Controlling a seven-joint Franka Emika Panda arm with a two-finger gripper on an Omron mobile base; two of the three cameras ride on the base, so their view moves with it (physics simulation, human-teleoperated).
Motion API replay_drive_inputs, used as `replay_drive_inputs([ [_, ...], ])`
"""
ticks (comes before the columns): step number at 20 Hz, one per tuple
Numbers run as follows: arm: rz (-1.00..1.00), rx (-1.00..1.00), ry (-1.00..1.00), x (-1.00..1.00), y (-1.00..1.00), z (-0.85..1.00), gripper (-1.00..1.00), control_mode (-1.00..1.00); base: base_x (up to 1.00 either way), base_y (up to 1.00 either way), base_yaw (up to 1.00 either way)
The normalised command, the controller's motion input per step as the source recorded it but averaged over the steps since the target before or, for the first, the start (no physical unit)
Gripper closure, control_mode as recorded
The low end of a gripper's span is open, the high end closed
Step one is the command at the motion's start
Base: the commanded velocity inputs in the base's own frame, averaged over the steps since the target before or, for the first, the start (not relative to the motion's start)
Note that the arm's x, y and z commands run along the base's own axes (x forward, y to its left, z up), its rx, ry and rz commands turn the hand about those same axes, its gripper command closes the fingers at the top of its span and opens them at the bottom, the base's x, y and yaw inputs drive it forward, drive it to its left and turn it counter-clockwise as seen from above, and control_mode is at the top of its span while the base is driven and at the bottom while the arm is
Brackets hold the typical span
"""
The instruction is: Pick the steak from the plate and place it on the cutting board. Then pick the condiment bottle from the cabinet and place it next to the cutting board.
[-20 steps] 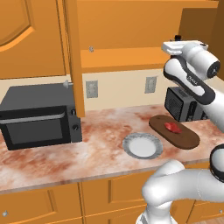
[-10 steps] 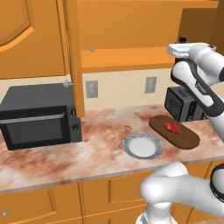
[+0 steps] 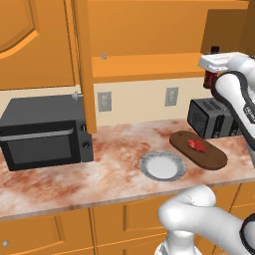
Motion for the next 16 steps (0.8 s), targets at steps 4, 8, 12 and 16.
replay_drive_inputs([
  [4,0.14,0.0,0.0,-0.55,0.03,-0.06,1.0,-1.0,0.0,0.0,0.0],
  [8,0.13,0.0,0.0,-0.56,0.2,-0.2,1.0,-1.0,0.0,0.0,0.0],
  [12,0.14,0.0,0.0,-0.62,0.51,-0.34,1.0,-1.0,0.0,0.0,0.0],
  [16,0.14,0.0,-0.03,-0.67,0.71,-0.41,1.0,-1.0,0.0,0.0,0.0],
])
